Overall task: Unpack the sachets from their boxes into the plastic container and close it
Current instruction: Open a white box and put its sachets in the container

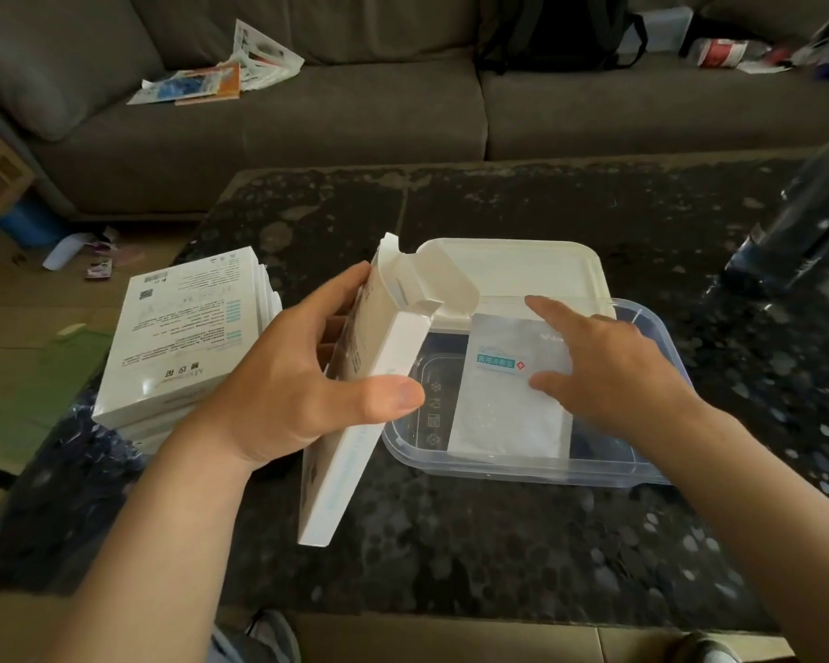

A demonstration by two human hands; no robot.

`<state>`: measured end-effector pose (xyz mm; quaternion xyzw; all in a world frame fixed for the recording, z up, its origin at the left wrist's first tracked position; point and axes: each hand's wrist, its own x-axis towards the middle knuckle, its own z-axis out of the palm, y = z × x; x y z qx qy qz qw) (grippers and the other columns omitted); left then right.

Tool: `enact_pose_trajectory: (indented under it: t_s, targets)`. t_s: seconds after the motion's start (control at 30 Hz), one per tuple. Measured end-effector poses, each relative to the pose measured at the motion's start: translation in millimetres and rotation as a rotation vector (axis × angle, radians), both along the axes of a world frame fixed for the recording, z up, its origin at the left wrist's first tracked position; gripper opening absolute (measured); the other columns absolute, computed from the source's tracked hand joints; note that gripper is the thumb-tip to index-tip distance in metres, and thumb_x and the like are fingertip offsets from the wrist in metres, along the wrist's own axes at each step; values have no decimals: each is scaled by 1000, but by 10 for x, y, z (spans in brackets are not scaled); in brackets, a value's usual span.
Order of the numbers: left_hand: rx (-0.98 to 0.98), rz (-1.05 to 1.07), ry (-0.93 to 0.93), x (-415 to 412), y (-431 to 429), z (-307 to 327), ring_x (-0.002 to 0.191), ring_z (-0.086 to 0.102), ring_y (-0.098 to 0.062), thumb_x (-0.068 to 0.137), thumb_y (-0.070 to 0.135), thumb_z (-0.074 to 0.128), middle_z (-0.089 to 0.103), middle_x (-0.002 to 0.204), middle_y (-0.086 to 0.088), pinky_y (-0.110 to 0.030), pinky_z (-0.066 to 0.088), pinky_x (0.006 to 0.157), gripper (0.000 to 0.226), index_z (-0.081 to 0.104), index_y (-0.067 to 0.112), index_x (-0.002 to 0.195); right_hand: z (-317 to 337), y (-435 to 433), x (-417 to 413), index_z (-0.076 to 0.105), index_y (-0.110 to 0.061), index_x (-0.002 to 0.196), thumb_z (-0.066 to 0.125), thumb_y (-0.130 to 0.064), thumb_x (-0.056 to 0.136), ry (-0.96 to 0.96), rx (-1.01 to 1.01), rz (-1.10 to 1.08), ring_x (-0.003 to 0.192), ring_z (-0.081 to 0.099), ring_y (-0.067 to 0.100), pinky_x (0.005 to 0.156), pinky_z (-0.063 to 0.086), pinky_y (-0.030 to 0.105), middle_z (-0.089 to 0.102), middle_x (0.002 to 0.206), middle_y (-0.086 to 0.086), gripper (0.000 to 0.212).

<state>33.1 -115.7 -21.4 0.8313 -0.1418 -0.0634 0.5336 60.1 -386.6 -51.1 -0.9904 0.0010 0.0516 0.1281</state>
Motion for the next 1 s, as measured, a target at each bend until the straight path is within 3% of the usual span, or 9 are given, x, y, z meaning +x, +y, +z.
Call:
enact_pose_trajectory:
  t_s: [0.07, 0.13, 0.23, 0.3, 0.4, 0.57, 0.77, 0.9, 1.0]
  targets:
    - [-18, -7, 20, 19, -1, -35, 129, 60, -5, 52, 59, 82, 64, 140, 18, -25, 50, 100, 113, 42, 37, 156, -60, 2, -33, 18, -33, 148, 72, -36, 90, -94, -109, -4, 95, 69, 25, 75, 60, 38, 65, 124, 8, 80]
    - [-32, -15, 38, 34, -1, -70, 130, 60, -7, 52, 57, 83, 64, 141, 15, -29, 49, 103, 112, 44, 36, 155, -102, 10, -58, 27, -26, 138, 72, -38, 89, -136, -142, 1, 89, 71, 26, 70, 62, 37, 68, 118, 8, 68]
    - [-47, -8, 66, 41, 2, -93, 126, 62, -7, 52, 57, 81, 66, 136, 16, -28, 51, 99, 106, 48, 40, 150, -182, 13, -75, 42, -31, 142, 69, -51, 88, 66, -132, 161, 121, 60, 24, 98, 54, 38, 55, 143, 1, 63]
    - [-64, -13, 84, 48, 4, -105, 126, 63, -12, 54, 55, 81, 69, 134, 13, -34, 53, 101, 96, 54, 42, 145, -214, 13, -63, 36, -38, 150, 65, -59, 86, 231, -82, 278, 144, 37, 23, 116, 34, 41, 29, 162, -6, 74]
    - [-108, -31, 107, 53, -3, -122, 124, 66, -16, 58, 51, 79, 72, 130, 7, -36, 53, 102, 82, 61, 39, 138, -241, 21, -4, 24, -44, 155, 62, -62, 87, 346, -77, 378, 153, 15, 21, 123, 18, 42, 7, 167, -13, 79]
    - [-154, -34, 179, 71, -19, -171, 122, 68, -20, 61, 48, 77, 75, 126, 2, -43, 51, 102, 75, 65, 31, 133, -301, 41, 40, 12, -49, 155, 50, -74, 86, 267, -253, 465, 154, 12, 28, 124, 15, 51, 9, 168, -6, 83]
    - [-132, -37, 249, 86, 2, -167, 124, 67, -22, 48, 74, 87, 72, 131, 3, -48, 54, 103, 105, 58, 31, 140, -278, 82, 38, 7, -47, 156, 44, -80, 82, 260, -325, 479, 146, 28, 32, 120, 27, 51, 22, 162, -1, 88]
    - [-108, -66, 259, 71, 12, -161, 131, 63, -23, 52, 69, 87, 67, 140, 0, -55, 49, 111, 110, 51, 29, 148, -206, 41, 51, 15, -44, 156, 59, -70, 84, 294, -229, 457, 140, 33, 23, 116, 33, 41, 31, 156, -6, 88]
    - [-98, -88, 260, 46, 4, -156, 133, 61, -24, 53, 70, 87, 64, 143, -2, -55, 47, 113, 112, 50, 27, 149, -137, -4, 30, 21, -46, 155, 69, -58, 84, 344, -215, 458, 143, 27, 19, 117, 30, 39, 25, 158, -11, 86]
